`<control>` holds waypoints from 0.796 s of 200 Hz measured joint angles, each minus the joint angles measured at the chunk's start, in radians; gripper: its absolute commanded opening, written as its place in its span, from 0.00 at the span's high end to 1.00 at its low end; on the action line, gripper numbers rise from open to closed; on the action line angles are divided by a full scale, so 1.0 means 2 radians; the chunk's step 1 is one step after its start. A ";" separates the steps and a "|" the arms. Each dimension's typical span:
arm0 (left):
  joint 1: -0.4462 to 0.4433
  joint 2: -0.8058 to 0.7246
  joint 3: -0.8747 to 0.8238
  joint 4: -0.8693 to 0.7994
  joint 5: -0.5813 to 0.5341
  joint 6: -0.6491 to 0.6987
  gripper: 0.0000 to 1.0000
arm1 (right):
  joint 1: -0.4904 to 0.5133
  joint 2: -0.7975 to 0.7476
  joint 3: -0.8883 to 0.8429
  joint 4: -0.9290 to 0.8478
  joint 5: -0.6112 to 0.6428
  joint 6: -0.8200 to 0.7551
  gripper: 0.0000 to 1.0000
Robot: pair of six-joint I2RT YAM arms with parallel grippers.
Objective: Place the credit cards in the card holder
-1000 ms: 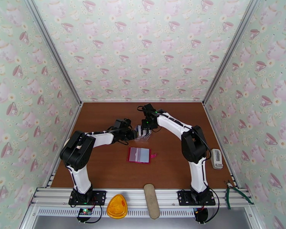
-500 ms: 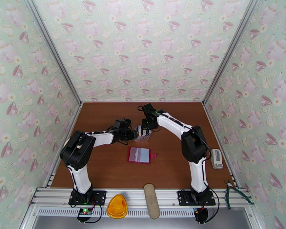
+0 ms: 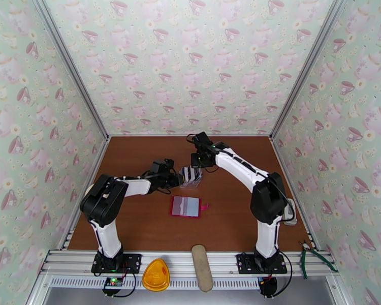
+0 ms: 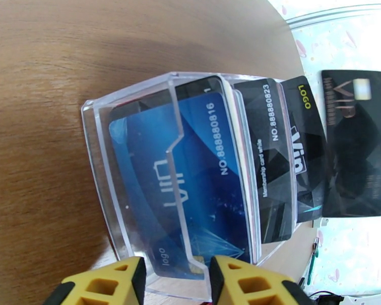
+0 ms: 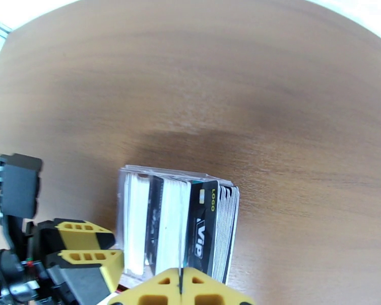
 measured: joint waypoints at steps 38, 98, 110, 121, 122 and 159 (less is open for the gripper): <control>0.000 -0.026 -0.018 0.017 0.002 0.000 0.59 | 0.000 -0.043 -0.040 0.009 0.000 0.008 1.00; 0.000 -0.073 -0.020 0.016 0.001 0.009 0.58 | 0.006 -0.148 -0.154 0.066 -0.021 0.043 1.00; 0.000 -0.084 -0.020 0.002 -0.005 0.017 0.58 | 0.010 -0.172 -0.184 0.086 -0.033 0.054 1.00; -0.001 -0.093 -0.020 -0.015 -0.012 0.026 0.58 | 0.012 -0.193 -0.216 0.112 -0.046 0.066 1.00; -0.001 -0.095 -0.020 -0.017 -0.012 0.026 0.58 | 0.013 -0.196 -0.220 0.115 -0.048 0.067 1.00; -0.002 -0.135 -0.022 -0.079 -0.034 0.052 0.57 | 0.023 -0.255 -0.327 0.209 -0.088 0.118 1.00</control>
